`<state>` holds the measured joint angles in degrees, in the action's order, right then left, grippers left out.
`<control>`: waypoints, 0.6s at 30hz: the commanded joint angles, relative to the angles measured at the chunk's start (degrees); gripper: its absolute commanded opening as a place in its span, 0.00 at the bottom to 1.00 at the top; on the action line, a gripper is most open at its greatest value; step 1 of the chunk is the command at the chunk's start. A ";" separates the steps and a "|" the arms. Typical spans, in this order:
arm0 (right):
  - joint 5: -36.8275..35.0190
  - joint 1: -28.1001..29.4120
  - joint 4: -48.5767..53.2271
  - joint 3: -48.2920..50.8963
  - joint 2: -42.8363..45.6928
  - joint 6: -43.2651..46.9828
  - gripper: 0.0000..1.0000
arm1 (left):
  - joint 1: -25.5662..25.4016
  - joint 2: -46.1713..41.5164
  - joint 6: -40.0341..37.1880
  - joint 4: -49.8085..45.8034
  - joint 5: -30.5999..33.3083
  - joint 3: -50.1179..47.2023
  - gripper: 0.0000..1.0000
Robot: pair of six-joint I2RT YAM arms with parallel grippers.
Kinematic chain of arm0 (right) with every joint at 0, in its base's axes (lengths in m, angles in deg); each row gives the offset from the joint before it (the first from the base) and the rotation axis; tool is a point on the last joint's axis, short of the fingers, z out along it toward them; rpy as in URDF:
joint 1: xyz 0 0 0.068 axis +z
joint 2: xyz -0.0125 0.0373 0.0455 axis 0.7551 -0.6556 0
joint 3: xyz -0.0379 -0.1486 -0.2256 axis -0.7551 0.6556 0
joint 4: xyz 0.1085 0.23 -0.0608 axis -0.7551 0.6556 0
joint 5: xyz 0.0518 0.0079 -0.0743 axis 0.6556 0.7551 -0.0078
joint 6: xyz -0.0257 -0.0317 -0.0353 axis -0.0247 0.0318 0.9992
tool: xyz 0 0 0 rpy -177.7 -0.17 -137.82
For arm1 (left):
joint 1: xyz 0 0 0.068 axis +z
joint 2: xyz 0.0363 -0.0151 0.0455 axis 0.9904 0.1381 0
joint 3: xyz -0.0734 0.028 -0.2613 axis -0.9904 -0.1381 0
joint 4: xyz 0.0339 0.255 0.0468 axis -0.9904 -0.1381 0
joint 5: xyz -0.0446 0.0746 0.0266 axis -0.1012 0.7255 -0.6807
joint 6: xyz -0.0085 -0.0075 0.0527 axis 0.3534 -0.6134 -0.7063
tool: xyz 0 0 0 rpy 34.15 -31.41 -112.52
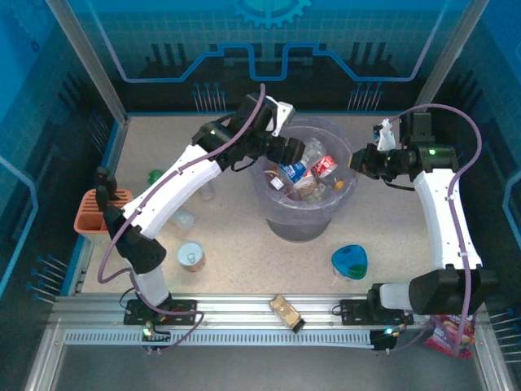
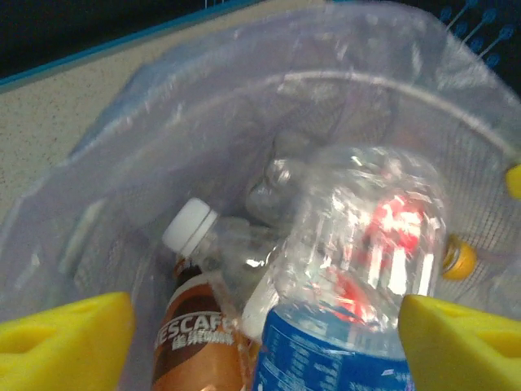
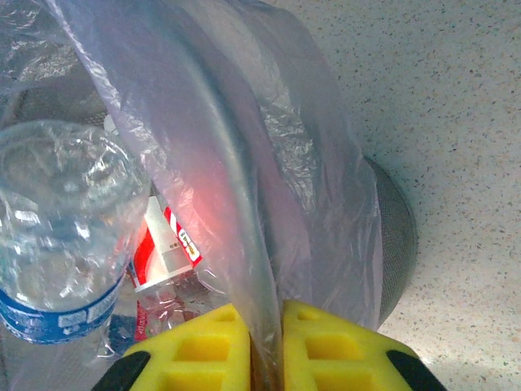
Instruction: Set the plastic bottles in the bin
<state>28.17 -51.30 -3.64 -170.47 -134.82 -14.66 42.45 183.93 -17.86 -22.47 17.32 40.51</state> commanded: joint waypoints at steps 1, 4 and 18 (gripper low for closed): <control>1.05 1.21 3.27 -0.44 0.04 1.59 0.14 | -0.57 -1.77 -0.20 5.14 -0.38 1.16 0.72; 1.15 1.26 2.98 -0.29 0.01 1.57 0.14 | -0.95 0.03 0.57 5.49 -2.02 1.61 0.62; 2.38 1.45 2.09 -0.21 -0.18 0.78 0.15 | -5.03 5.15 3.90 5.00 -12.34 -1.15 0.41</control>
<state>28.13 -51.30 -3.64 -170.47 -134.88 -14.57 38.10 188.17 -16.00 -17.49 9.87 40.79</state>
